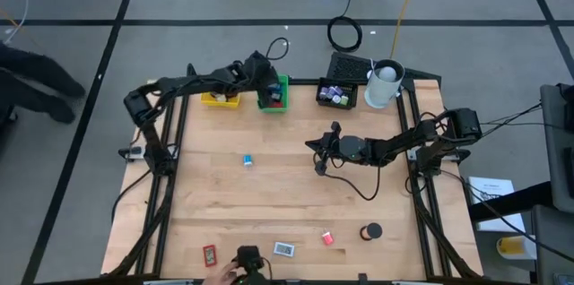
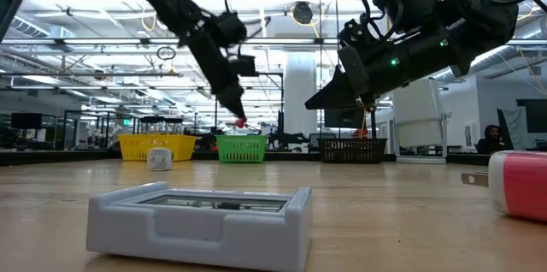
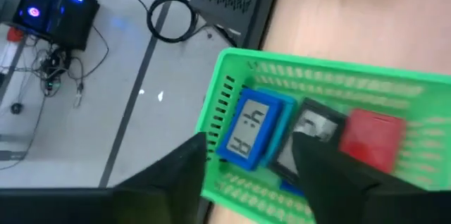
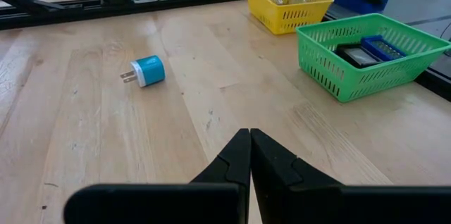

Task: Pick & Place Office items
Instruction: Put the blue digital timer in green bin, then put the red charger adapter in the black bin

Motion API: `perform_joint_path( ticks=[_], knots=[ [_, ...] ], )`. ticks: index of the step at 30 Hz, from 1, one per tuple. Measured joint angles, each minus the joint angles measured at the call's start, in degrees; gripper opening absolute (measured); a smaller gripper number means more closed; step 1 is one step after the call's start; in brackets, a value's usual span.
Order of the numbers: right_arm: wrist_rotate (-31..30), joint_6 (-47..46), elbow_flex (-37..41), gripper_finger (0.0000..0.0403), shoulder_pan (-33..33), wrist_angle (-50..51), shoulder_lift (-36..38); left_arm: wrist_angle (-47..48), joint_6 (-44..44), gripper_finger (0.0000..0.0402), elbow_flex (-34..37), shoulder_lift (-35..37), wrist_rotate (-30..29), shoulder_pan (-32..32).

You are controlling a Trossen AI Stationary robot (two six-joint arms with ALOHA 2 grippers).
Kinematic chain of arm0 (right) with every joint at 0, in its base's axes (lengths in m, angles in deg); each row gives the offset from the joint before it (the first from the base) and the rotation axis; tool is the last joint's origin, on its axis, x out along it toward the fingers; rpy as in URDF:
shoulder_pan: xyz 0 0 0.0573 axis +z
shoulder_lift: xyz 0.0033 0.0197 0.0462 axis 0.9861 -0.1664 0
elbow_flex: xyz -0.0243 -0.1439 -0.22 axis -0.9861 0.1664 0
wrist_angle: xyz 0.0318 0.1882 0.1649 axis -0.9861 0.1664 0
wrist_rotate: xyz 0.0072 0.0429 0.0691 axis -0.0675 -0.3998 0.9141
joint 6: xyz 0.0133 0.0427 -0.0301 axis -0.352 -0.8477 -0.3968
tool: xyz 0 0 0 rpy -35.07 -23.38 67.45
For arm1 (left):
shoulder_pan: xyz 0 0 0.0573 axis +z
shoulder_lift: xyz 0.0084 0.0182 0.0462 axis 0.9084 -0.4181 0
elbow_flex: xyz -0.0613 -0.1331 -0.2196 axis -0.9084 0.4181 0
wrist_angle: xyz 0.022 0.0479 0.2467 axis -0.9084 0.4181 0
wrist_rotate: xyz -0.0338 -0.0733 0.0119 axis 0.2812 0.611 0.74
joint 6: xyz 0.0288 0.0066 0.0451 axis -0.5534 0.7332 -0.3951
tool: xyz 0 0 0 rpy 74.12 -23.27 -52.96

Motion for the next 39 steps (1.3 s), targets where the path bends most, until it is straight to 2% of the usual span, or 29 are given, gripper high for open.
perform_joint_path(
  ticks=[6,9,12,15,20,23,26,32,35,39],
  knots=[
    [-0.02,0.0,0.0,0.0004,0.0,0.01,0.0,-1.11,3.35,0.0093,4.52,8.54,5.63,-1.68],
    [-0.01,0.02,0.0,0.0004,0.0,0.03,0.0,-6.37,4.85,0.0042,10.92,13.28,8.35,-2.91],
    [-0.02,0.03,0.0,0.0004,0.0,0.06,0.0,-9.55,4.05,0.0007,17.75,17.96,7.59,-4.58],
    [-0.02,0.26,0.0,0.0004,0.0,0.1,0.0,-9.32,8.1,0.0015,22.31,21.57,7.71,-5.81],
    [-0.02,0.17,-0.01,0.0004,-0.02,-0.01,0.0,-6.37,15.38,0.0037,25.53,25.15,7.54,-8.99],
    [-0.02,0.15,0.0,0.0004,-0.02,0.01,0.0,-16.82,15.65,0.0025,31.45,26.84,7.65,-12.21],
    [-0.02,0.19,0.0,0.0004,0.0,-0.01,0.0,-32.27,17.35,0.0006,38.79,27.59,10.04,-15.17],
    [0.0,0.16,0.0,0.0004,-0.02,0.01,0.0,-61.76,23.63,0.0025,51.5,27.57,11.97,-20.1],
    [0.0,-0.36,-0.01,0.0004,-0.01,-0.02,0.0,-67.77,23.79,0.0031,54.58,27.57,11.97,-21.55],
    [0.0,-0.44,0.0,0.0004,-0.02,-0.75,-0.02,-69.02,22.3,0.003,55.73,27.57,11.87,-23.05]
  ],
)
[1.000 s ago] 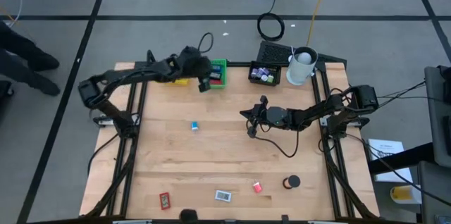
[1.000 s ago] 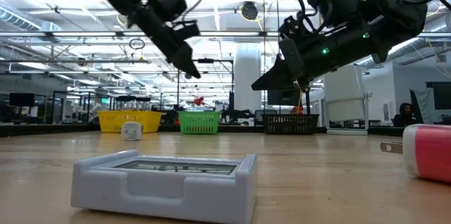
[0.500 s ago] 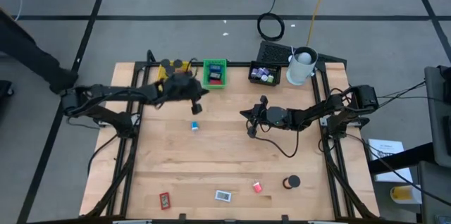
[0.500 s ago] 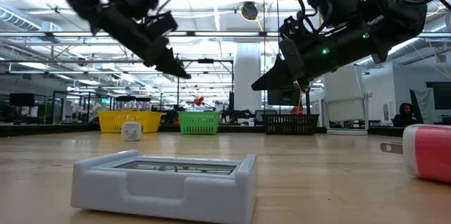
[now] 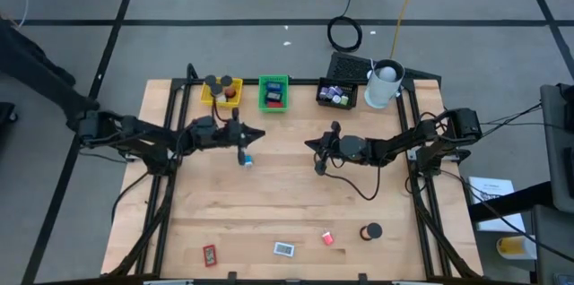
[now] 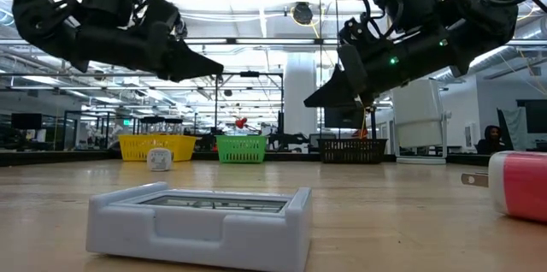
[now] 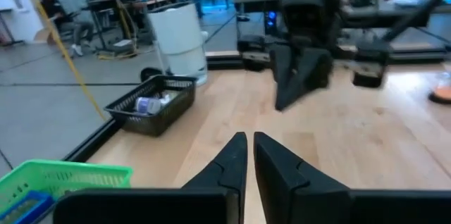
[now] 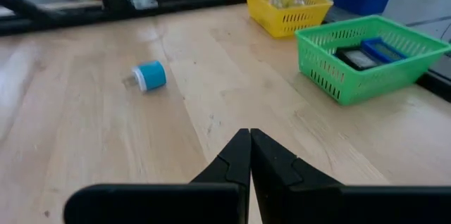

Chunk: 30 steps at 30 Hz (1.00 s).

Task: Pick & Place Office items
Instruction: Put the red charger adapter in the black bin

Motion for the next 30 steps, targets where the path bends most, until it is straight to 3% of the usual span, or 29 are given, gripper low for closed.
perform_joint_path(
  ticks=[3,8,13,20,24,30],
  knots=[
    [1.15,-0.57,-0.02,0.0004,-0.02,-2.53,0.0,0.77,-2.68,0.0019,0.24,0.0,0.05,-2.65],
    [13.61,-2.1,-0.02,0.0004,0.09,-2.89,0.74,0.85,-7.17,0.0006,0.26,0.0,0.02,-8.66],
    [9.87,-1.62,0.02,0.0004,0.52,-1.09,2.19,2.73,-7.57,0.0019,0.26,0.0,-3.54,-14.43],
    [1.63,-1.07,0.0,0.0004,1.22,3.61,3.87,11.14,-4.18,0.0005,0.26,-0.02,-17.13,-21.38],
    [1.29,0.0,-0.01,0.0004,1.52,3.29,3.89,11.55,5.52,0.0028,0.26,-0.02,-17.92,-21.55],
    [1.31,0.06,-0.02,0.0004,2.36,1.19,3.89,12.74,7.59,0.0046,0.26,-0.02,-18.05,-21.21]
  ],
)
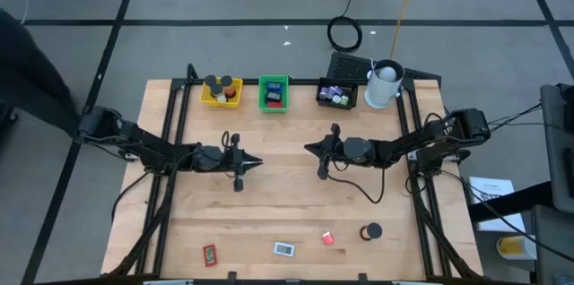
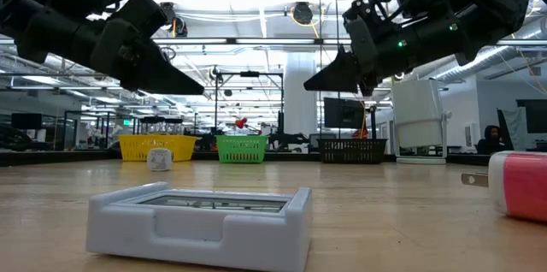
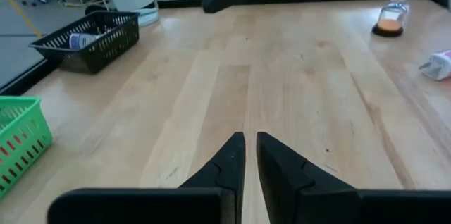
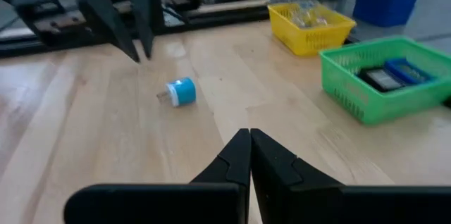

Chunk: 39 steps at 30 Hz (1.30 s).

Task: Pick & Place Office items
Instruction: Put the red charger adapter in the black bin

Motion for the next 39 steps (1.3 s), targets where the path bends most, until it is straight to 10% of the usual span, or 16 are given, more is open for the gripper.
perform_joint_path(
  ticks=[15,29,39],
  knots=[
    [-0.14,4.54,-4.2,0.0004,2.56,5.03,-0.02,1.16,-0.27,0.0047,-0.04,0.0,-0.02,1.14],
    [0.04,-1.59,-24.66,0.001,9.98,54.13,0.63,1.35,-0.48,0.0047,-0.04,0.0,-0.01,1.14],
    [2.51,-10.98,-33.36,0.012,19.71,74.14,0.34,1.39,-0.59,0.0047,-0.04,0.0,-0.03,1.16]
  ],
)
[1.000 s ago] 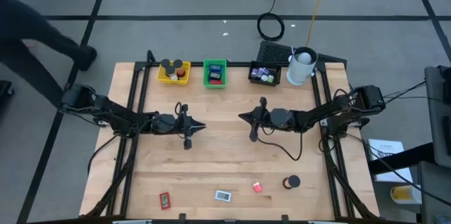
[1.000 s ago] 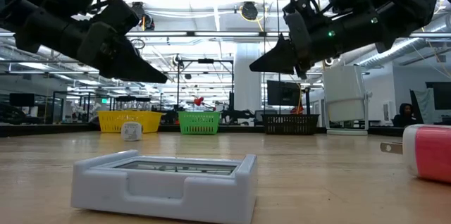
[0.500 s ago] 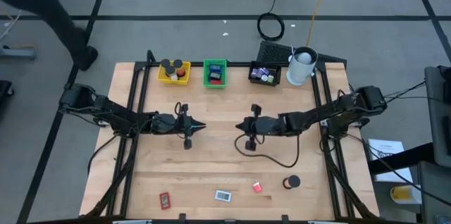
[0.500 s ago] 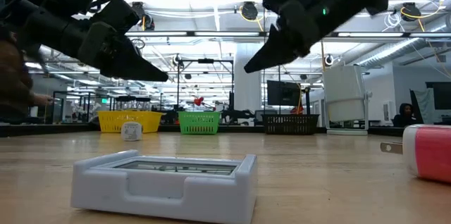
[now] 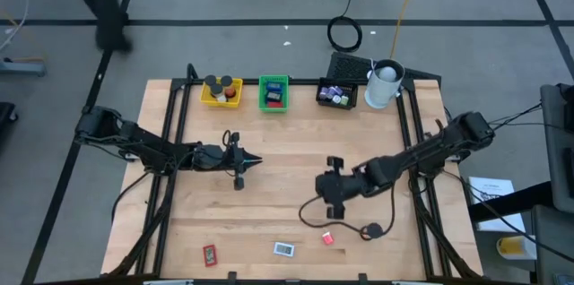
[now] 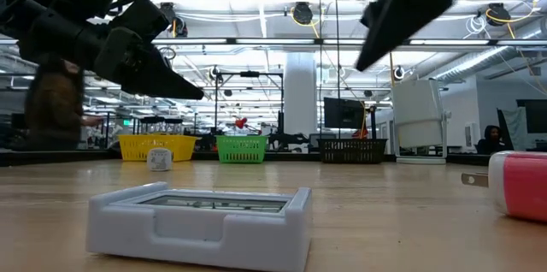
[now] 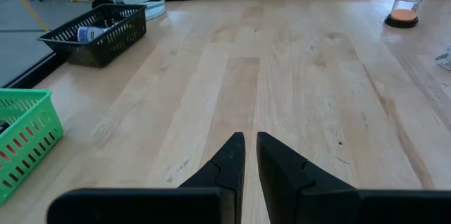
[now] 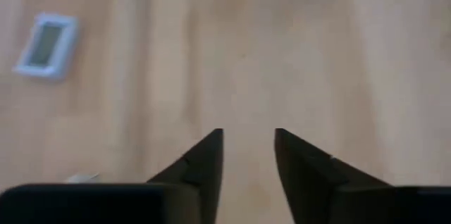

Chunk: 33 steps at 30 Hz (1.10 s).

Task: Pick & Place Office items
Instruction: Put the red charger adapter in the black bin

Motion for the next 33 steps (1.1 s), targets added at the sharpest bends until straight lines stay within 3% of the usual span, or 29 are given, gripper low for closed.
perform_joint_path(
  ticks=[4,10,18,25,33],
  knots=[
    [3.64,-8.47,0.0,0.0177,3.52,1.1,-0.33,0.0,0.02,0.0047,0.0,0.0,0.0,0.0],
    [3.81,-21.66,-0.28,0.0237,7.87,1.29,-0.29,-0.07,0.11,0.0047,0.0,-0.02,0.0,0.17],
    [3.87,-31.94,-8.23,0.0241,10.37,11.19,-4.92,-0.04,0.37,0.0047,0.0,-0.02,0.0,0.15],
    [11.48,-36.7,-18.04,0.0241,10.14,19.56,-14.34,-0.02,0.37,0.0047,-0.01,-0.02,0.0,0.15],
    [17.12,-42.05,-19.03,0.0261,10.19,20.05,-16.17,0.11,0.26,0.0047,-0.02,-0.02,0.0,0.15]
  ],
)
